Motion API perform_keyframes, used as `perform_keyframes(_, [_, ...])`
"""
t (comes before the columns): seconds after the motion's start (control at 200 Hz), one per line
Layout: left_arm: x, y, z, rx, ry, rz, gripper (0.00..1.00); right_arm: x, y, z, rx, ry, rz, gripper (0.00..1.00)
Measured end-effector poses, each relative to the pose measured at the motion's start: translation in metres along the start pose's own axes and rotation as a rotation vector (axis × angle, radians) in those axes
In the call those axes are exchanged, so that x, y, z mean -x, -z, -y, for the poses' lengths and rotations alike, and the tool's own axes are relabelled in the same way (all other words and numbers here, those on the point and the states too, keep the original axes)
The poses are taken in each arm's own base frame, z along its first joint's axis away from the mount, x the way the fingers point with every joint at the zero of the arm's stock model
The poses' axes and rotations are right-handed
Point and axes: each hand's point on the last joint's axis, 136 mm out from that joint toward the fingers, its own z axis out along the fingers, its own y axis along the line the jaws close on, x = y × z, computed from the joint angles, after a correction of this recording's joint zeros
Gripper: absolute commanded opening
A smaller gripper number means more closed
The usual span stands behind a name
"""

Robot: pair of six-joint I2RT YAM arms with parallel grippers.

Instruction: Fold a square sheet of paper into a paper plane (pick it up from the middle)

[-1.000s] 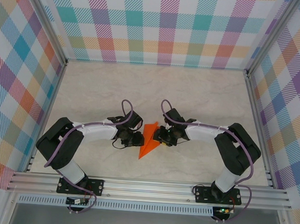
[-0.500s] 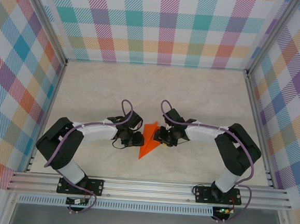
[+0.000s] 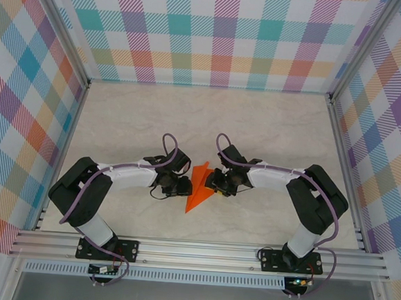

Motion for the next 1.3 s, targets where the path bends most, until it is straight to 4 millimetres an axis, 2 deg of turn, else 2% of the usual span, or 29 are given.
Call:
perform_keyframes(0.23, [0.000,0.000,0.000,0.001,0.001,-0.001,0.29,0.001,0.000,-0.005,0.023,-0.014,0.000,0.45])
perform_keyframes(0.385, [0.000,0.000,0.000,0.001,0.001,-0.001,0.29,0.001,-0.009,-0.022,0.094,0.022,-0.008,0.46])
perform_keyframes(0.835, [0.000,0.000,0.000,0.001,0.001,0.000,0.28,0.006,-0.006,-0.053,0.228,0.056,0.011,0.55])
perform_keyframes(1.015, [0.000,0.001,0.000,0.000,0.001,0.002,0.28,0.006,-0.009,-0.049,0.240,0.039,0.022,0.61])
perform_keyframes(1.19, [0.000,0.001,0.000,0.001,0.001,0.003,0.28,0.003,-0.009,-0.040,0.241,0.034,0.035,0.61])
perform_keyframes(1.3, [0.001,0.001,0.000,0.001,0.001,0.003,0.28,-0.002,-0.007,-0.034,0.242,0.032,0.034,0.57])
